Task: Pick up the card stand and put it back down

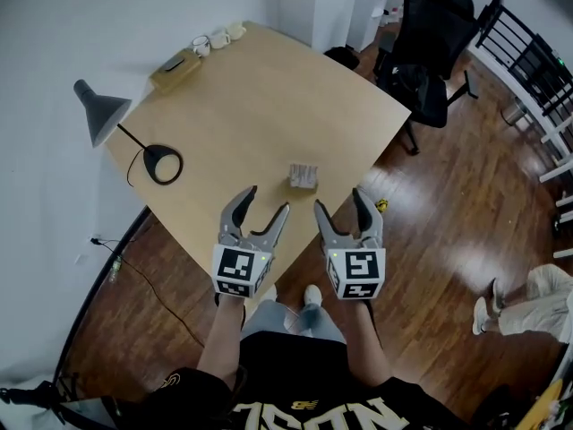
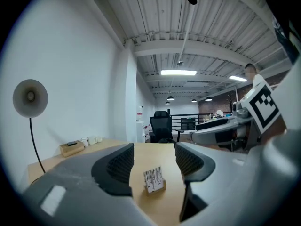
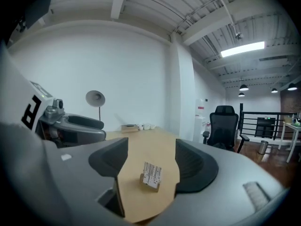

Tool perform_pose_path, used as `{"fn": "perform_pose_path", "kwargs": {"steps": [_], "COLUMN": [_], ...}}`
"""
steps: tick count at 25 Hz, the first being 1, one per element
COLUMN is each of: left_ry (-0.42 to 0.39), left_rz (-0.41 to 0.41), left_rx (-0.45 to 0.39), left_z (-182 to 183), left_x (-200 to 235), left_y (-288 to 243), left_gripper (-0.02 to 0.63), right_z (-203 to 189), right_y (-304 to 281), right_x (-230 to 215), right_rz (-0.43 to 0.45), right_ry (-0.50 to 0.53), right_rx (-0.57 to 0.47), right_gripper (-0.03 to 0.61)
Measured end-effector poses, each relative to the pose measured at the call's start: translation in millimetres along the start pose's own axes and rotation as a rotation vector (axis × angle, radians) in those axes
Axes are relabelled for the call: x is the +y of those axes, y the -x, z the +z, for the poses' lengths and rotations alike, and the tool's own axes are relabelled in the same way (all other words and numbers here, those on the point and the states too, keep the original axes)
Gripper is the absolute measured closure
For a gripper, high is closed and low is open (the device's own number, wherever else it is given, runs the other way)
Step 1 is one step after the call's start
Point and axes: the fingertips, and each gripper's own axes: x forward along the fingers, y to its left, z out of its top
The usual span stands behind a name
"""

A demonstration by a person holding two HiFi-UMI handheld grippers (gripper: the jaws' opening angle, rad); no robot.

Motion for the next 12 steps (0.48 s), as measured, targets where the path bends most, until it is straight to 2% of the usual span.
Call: {"fn": "perform_pose_path", "kwargs": {"steps": [4, 9, 12], "left_ry": [-0.022, 0.050, 0.061], "left_rz": [-0.008, -0.024, -0.031], "left_rx": [0.076, 0.123, 0.150], "left_z": [-41, -79, -102], "left_x": [1, 4, 11], "left_y": [-4, -9, -11], "left_gripper": [0.313, 0.301, 0.280], "right_z": [-25, -58, -78], "right_y": [-2, -8, -12], "right_x": [3, 8, 12], "right_rz": [0.002, 0.013, 0.027], "right_ry": [-0.034, -0.067, -0.083], "right_rx": [0.049, 0.108, 0.140], "right_gripper": [0.258, 0.258, 0.258]}}
